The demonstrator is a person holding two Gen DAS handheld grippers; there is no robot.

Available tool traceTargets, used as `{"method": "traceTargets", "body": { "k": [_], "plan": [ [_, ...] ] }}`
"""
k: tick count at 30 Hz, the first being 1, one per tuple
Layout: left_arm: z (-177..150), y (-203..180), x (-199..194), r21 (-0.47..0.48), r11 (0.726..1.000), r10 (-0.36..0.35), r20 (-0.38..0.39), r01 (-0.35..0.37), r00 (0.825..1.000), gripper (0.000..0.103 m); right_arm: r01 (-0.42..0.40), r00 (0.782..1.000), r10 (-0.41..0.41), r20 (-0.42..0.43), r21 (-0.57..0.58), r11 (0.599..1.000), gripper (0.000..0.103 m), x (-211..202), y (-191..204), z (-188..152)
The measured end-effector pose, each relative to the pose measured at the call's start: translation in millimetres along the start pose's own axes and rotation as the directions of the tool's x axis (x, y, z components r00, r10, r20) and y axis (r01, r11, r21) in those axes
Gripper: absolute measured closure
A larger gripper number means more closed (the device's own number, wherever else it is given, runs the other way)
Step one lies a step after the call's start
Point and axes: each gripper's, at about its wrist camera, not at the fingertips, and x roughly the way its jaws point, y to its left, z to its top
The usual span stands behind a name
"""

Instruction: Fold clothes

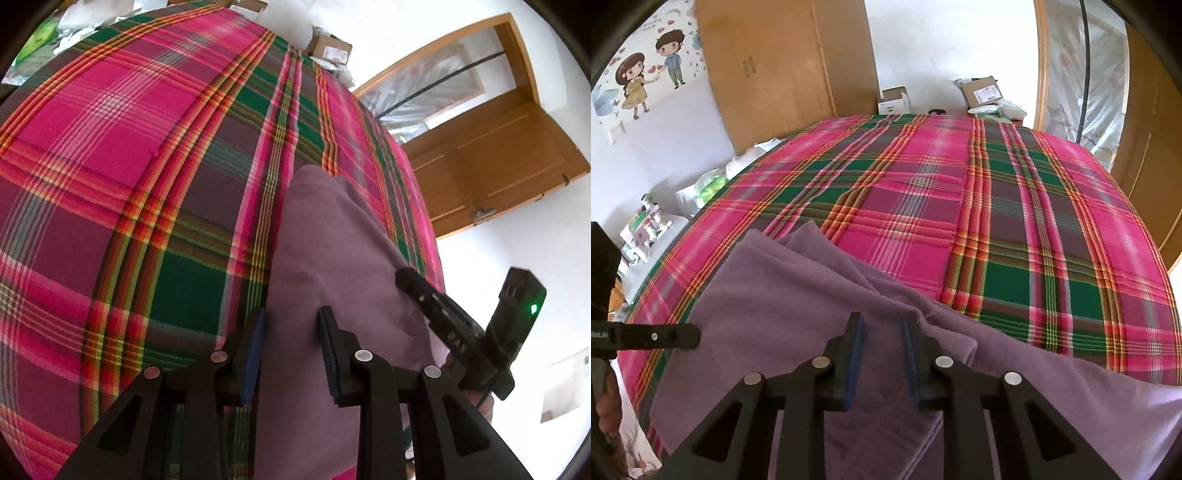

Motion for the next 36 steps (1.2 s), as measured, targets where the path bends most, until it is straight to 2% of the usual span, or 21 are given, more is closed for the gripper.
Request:
{"method": "traceTargets", "body": {
  "k": [4,7,12,18,22,25,28,32,36],
  "plan": [
    [-4.5,1.0,-1.1,0.005,1.0,0.002,-0.001,-0.002,1.0,0.073,-0.016,1.0,0.015,0.002,0.038,0.999,0.083,-0.1,-9.3,0.2],
    [-12.4,1.2,-4.9,0.008,1.0,0.009,-0.003,-0.009,1.0,0.073,-0.007,1.0,0.007,0.007,0.054,0.999,0.087,-3.7,-10.6,-0.3],
    [-16.8,-2.4,-7.1,0.012,1.0,0.019,-0.009,-0.019,1.0,0.072,-0.019,0.998,0.017,0.062,0.03,0.999,0.086,-29.0,-3.4,-7.7],
    [-23.5,-3.7,-9.2,0.015,1.0,0.022,-0.014,-0.022,1.0,0.072,-0.058,0.996,0.061,0.063,-0.044,0.997,0.086,-52.8,11.1,-41.8],
    [-29.3,-0.9,-12.3,0.017,1.0,0.019,-0.017,-0.018,1.0,0.072,-0.023,0.995,0.027,0.091,-0.042,0.999,0.085,-55.1,9.4,-65.8],
    [-34.3,0.2,-14.1,0.018,1.0,0.013,-0.02,-0.013,1.0,0.072,-0.017,0.994,0.018,0.105,-0.014,1.0,0.084,-62.9,8.9,-66.4],
    [-35.6,-0.7,-17.7,0.021,1.0,0.021,-0.026,-0.021,0.999,0.072,-0.018,0.991,0.026,0.134,-0.062,0.998,0.084,-78.2,20.0,-71.6],
    [-42.1,-1.9,-20.3,0.032,0.999,0.026,-0.029,-0.025,0.999,0.072,-0.027,0.991,0.041,0.131,-0.11,0.994,0.084,-83.5,29.2,-90.3],
    [-48.2,-0.3,-22.4,0.036,0.999,0.015,-0.026,-0.014,1.0,0.072,0.012,0.986,0.005,0.164,-0.103,0.995,0.083,-83.1,29.1,-105.8]
  ]
}}
